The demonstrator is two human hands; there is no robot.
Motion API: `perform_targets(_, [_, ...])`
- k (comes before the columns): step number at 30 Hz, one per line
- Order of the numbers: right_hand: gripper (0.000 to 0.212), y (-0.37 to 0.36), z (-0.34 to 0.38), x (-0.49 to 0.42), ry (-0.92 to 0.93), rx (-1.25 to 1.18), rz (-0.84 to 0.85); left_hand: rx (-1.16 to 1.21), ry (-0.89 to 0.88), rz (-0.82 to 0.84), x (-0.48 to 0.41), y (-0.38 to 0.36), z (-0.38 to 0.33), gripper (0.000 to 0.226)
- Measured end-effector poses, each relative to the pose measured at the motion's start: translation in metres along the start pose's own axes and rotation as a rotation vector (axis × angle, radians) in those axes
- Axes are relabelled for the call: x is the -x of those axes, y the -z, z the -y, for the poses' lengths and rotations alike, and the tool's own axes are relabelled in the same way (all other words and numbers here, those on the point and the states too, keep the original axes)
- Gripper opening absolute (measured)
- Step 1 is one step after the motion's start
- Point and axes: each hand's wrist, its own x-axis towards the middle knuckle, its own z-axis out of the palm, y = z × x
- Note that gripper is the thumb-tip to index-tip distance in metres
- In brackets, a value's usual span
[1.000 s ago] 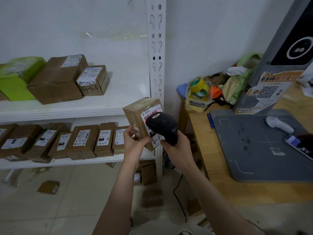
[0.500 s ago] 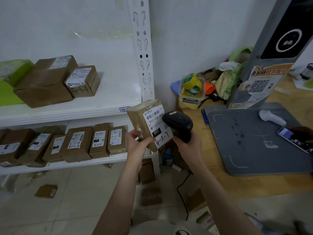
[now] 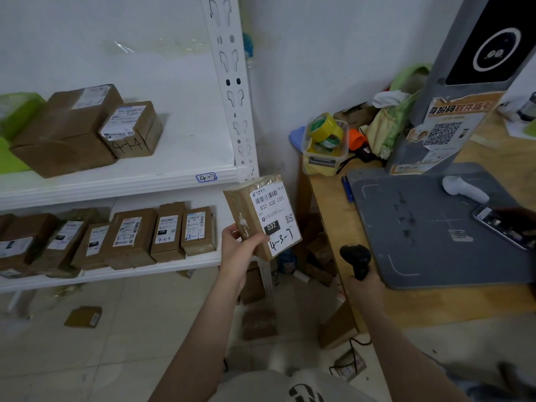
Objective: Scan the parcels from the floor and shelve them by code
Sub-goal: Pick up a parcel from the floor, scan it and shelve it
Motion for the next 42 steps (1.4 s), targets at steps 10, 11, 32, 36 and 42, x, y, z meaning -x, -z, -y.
perform_targets(10, [0.018, 0.005, -0.035, -0.008, -0.047, 0.125, 0.028, -0.043, 0.007, -0.009, 0.003, -0.006, 0.005, 0.066])
perform_targets(11, [0.021, 0.006, -0.035, -0.008, -0.049, 0.133, 0.017, -0.048, 0.003, -0.008, 0.003, -0.007, 0.006, 0.065])
perform_targets(32, [0.089, 0.001, -0.004, 0.004, 0.093, 0.226, -0.418, -0.057, 0.02, 0.015, 0.004, -0.019, 0.006, 0.068])
perform_targets(36, [0.081, -0.003, 0.037, 0.008, 0.321, 0.13, -0.51, -0.031, 0.015, 0.015, 0.005, -0.014, -0.003, 0.066])
perform_targets(42, [0.05, 0.001, 0.139, 0.046, 0.635, -0.167, -0.339, 0.066, -0.065, 0.009, 0.011, 0.01, -0.037, 0.049])
